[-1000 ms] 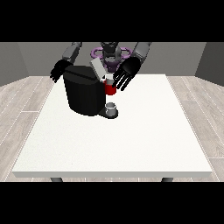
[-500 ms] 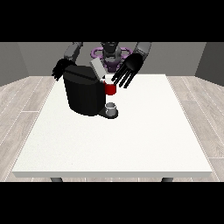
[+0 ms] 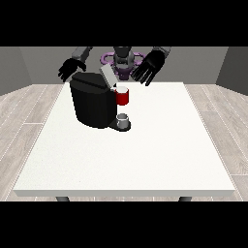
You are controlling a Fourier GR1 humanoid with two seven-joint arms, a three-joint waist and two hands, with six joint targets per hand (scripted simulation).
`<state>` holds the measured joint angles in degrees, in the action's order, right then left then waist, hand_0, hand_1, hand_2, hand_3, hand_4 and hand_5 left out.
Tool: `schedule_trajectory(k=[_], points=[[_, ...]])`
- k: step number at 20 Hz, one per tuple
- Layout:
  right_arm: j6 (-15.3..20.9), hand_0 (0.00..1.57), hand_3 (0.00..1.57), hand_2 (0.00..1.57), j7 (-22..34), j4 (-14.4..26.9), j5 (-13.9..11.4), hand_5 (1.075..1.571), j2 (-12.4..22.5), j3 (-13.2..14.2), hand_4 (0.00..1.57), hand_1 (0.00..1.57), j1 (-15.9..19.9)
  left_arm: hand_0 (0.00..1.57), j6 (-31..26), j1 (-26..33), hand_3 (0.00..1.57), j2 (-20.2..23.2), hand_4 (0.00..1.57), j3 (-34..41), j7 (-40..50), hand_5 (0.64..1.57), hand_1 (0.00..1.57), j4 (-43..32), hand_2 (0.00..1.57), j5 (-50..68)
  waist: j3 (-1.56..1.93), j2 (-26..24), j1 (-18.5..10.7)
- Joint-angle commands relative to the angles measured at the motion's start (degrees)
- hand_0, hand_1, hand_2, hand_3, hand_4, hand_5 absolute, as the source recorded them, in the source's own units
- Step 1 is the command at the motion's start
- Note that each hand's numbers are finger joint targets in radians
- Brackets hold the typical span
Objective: Insert the coffee pod into the coffee machine and close the lid
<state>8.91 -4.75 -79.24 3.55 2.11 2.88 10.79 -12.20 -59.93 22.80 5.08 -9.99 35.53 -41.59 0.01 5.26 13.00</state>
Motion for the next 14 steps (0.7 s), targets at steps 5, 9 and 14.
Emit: schedule_trajectory(k=[5, 9, 14], points=[[-3.35, 0.00, 0.00, 0.00, -2.51, -0.86, 0.53, 1.571, 2.45, 0.33, 0.43, 0.00, -5.05, 0.00, 2.37, 6.98, 0.00, -9.27, 0.25, 11.50, -1.99, 1.571, 0.00, 0.74, 0.00, 14.12, -0.07, -7.69, -4.47], [-3.55, 0.00, 0.00, 0.00, 4.15, -4.41, 0.13, 1.571, 3.25, -1.38, 0.35, 0.00, -4.60, 0.00, -0.56, 12.97, 0.00, -11.24, 0.00, 14.90, -3.85, 1.571, 0.00, -0.13, 0.00, 19.28, -0.11, -14.39, -8.04], [-4.52, 0.00, 0.00, 0.00, 7.59, -5.33, 0.74, 1.571, 6.09, 0.04, 0.00, 0.00, -2.10, 0.00, -1.92, 20.18, 0.00, -16.76, 0.19, 14.63, -4.68, 1.571, 0.00, 0.95, 0.00, 21.85, -0.05, -20.50, -14.74]])
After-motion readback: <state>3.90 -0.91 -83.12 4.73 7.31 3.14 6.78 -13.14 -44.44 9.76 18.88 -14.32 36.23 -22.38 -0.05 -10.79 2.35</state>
